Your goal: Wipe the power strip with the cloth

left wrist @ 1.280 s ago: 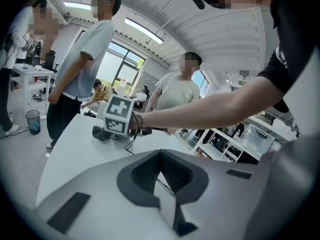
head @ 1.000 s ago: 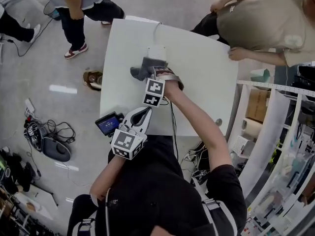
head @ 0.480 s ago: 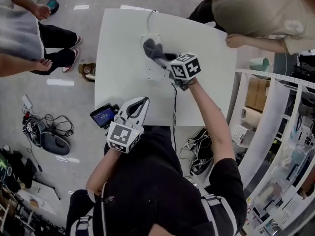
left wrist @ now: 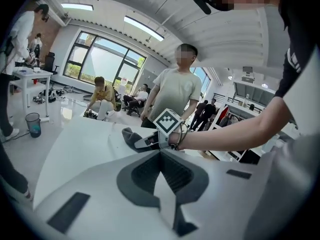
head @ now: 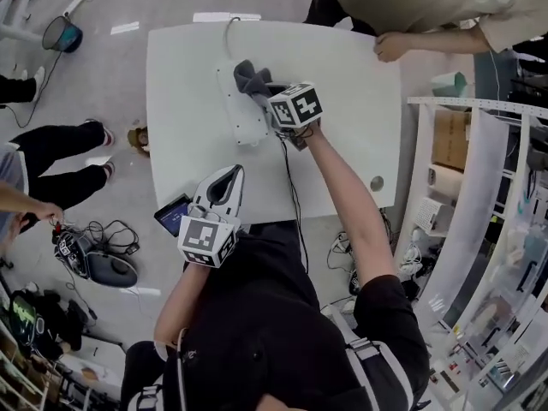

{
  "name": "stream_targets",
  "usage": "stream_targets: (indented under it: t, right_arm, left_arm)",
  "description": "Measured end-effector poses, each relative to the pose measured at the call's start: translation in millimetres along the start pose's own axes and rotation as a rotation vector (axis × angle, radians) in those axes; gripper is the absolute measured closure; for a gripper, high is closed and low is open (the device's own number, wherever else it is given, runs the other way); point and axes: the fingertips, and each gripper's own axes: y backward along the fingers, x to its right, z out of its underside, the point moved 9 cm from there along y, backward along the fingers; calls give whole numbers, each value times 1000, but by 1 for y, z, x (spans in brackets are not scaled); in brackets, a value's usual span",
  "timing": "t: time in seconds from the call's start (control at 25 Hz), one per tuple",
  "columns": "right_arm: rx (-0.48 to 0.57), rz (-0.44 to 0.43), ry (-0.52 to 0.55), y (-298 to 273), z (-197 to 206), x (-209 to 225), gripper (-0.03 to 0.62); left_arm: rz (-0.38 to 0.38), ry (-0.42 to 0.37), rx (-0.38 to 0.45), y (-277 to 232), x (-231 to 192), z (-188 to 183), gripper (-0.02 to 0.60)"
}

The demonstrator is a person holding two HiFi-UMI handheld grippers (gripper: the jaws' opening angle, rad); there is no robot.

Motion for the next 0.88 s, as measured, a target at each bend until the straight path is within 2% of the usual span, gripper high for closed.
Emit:
stream_targets:
  t: [0.16, 0.28, 0.36, 0.44, 0.56, 0.64, 0.72, 0.8, 0.88]
  right_arm:
    - [1, -73, -12, 25, 47, -21, 487]
    - [-54, -149, 6, 36, 83, -40, 487]
    - [-61, -176, 8, 48, 92, -44, 487]
    - [9, -127, 50, 59, 71, -32, 487]
    - [72, -8, 228, 46, 1, -9, 487]
    - [18, 74, 349, 19, -43, -2, 487]
    - [-62, 98, 425, -18, -67, -16, 487]
    - [-138, 76, 481, -47, -68, -38, 487]
    - [-177, 56, 535, -53, -55, -53, 487]
  left_arm:
    - [20, -5, -32, -16, 12, 2, 540]
    - [21, -1, -43, -22, 15, 2, 540]
    - [20, -1, -52, -23, 19, 2, 540]
    - [18, -4, -54, -26, 25, 1, 540]
    - [26, -5, -61, -39, 37, 9, 540]
    - [65, -8, -67, -46, 38, 13, 540]
    - [87, -3, -73, -39, 30, 15, 540]
    - [71, 5, -76, -25, 22, 16, 540]
    - [54, 20, -68, -19, 16, 15, 540]
